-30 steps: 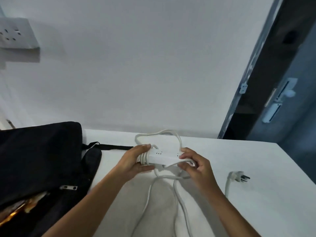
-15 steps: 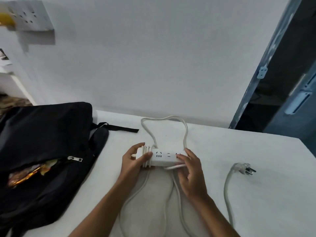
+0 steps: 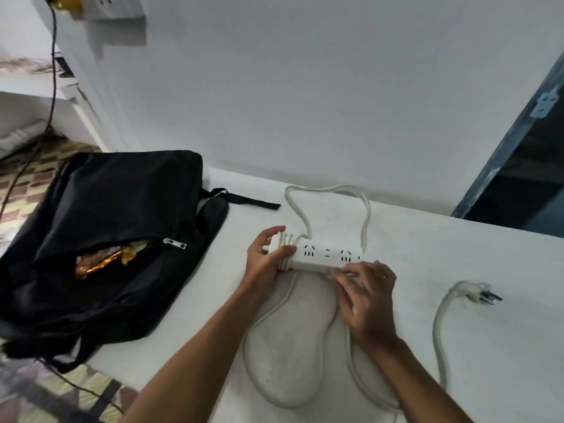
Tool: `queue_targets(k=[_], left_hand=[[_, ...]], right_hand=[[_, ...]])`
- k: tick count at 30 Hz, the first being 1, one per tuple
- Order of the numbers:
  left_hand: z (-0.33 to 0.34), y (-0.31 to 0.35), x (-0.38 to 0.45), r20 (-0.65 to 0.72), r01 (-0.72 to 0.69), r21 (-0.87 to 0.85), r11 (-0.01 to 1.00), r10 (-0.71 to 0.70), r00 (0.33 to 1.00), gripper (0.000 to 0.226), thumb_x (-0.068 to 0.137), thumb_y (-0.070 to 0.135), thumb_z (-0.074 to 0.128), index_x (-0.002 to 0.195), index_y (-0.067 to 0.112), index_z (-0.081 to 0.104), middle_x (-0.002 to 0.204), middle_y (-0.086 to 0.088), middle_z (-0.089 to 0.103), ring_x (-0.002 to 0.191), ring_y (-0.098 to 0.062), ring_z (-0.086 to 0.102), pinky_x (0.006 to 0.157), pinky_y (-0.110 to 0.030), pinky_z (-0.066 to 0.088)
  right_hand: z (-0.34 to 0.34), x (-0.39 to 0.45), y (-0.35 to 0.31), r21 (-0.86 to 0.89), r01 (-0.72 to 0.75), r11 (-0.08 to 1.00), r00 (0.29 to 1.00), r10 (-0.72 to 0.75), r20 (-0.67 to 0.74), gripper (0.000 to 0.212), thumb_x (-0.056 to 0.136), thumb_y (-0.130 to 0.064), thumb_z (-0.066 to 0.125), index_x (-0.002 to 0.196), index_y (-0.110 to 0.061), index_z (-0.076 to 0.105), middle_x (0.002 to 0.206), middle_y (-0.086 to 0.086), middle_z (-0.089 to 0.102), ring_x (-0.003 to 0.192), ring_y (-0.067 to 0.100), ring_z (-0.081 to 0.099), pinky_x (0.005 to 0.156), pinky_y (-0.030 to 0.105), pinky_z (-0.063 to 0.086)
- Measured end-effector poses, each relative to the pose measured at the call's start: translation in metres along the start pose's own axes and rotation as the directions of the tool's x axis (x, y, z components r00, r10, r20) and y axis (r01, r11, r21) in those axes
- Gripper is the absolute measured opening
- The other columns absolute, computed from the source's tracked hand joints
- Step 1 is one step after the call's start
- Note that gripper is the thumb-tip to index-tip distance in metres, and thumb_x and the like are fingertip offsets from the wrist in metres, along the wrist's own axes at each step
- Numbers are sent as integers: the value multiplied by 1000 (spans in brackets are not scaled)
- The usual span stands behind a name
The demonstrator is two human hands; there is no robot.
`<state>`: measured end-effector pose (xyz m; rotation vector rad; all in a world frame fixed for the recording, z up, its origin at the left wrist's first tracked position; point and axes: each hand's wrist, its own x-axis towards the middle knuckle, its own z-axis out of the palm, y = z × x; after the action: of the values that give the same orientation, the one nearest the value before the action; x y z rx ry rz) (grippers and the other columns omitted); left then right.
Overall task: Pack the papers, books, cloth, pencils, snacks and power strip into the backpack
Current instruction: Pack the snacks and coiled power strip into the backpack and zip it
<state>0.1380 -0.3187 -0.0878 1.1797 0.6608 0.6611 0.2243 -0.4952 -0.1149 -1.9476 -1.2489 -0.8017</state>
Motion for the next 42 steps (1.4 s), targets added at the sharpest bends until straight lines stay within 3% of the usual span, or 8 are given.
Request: queue_targets(k=[10,18,23,28,31,34,39,42], left_hand=[[-2,-1,0,8,7,26,1000,-7,1000,58,49,27,86,102,20,65,100,-19,62,81,-23,64,80,-45,54],[9,27,-6,105,-79,92,993,69,992,43,54,14,80,94,11,64,85,-9,65,69,-19,62,59,-31,52],[13,77,5,94,-117,-28,993,119,988,43,49,14,80,88,16,62,87,-15,62,66,-27,62,49,-31,50],[23,112,5,-17,-173,-139,975,173,985,36,58,7,72,90,14,58,89,-12,63,65,-23,62,44,-26,43],[25,127,1,-80,-237,-209,949,225,971,39,60,5,72,95,13,57,87,-7,65,70,-22,67,59,-45,52],[28,137,2,-171,-322,-265,909,284,943,38,60,4,73,93,14,57,96,-13,58,74,-19,67,67,-36,53],[36,151,3,-318,-480,-175,860,412,854,36,59,12,77,89,22,60,94,-5,52,80,-20,57,71,-34,50],[37,152,3,-239,-634,168,755,655,717,35,64,15,77,93,22,58,91,4,59,82,-16,58,71,-27,48]], right_hand=[[-1,19,-34,162,91,983,995,-95,17,11,83,-11,64,76,-12,72,78,0,65,70,17,58,65,31,41],[-25,70,-36,354,91,931,963,-173,209,8,83,-21,70,81,-14,68,78,-2,66,67,15,62,58,28,50],[-68,115,-31,302,-187,935,955,101,279,30,74,-43,76,76,-15,67,62,-9,60,54,5,49,53,22,41],[-90,142,-22,272,-485,831,824,330,461,19,73,-30,81,68,-16,68,46,-10,51,47,5,47,50,20,36],[-103,152,-12,431,-691,580,686,340,644,4,82,-9,72,80,-11,69,54,2,60,48,15,53,47,23,40],[-112,153,-5,462,-795,392,579,266,771,10,88,0,62,96,-5,65,65,14,64,47,19,55,49,27,42],[-122,144,-4,419,-793,442,460,-16,888,41,84,-12,63,123,-22,61,75,13,61,75,26,67,80,35,49],[-116,138,-11,431,-711,555,568,92,818,34,89,-13,63,117,-33,64,70,6,57,65,16,60,76,36,49]])
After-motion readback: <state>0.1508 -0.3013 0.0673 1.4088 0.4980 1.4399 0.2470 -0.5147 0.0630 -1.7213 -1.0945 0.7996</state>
